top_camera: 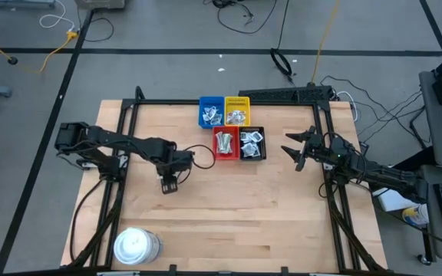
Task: Pick & Place First Aid Supplies
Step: Put the top bandage pack into the red bin
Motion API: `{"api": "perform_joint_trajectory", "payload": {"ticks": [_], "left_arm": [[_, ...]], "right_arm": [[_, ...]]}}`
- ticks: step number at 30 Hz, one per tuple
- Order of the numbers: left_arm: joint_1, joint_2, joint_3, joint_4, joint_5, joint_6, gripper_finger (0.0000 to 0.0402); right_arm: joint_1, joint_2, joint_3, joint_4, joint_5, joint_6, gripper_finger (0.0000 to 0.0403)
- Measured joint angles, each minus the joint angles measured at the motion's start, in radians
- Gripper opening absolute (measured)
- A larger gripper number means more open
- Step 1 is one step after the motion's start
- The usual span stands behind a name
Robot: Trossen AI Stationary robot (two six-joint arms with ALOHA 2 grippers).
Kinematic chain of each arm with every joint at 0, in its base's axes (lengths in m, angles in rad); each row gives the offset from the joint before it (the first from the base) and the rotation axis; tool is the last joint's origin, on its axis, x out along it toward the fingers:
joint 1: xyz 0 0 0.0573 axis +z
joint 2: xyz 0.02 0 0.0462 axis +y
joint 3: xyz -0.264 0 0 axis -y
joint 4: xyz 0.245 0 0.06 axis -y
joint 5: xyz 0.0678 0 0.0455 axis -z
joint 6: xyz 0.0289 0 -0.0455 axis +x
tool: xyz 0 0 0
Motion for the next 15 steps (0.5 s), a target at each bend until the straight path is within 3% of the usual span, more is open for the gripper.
{"api": "perform_joint_trajectory", "payload": {"ticks": [7,15], "left_arm": [[-0.036,0.041,-0.050,0.050,-0.063,0.002,0.0229],[-0.064,0.066,-0.097,0.183,-0.069,-0.010,0.0214]], "right_arm": [[0.000,0.000,0.000,0.000,0.000,0.000,0.0263],[0.000,0.000,0.000,0.000,0.000,0.000,0.0263]]}}
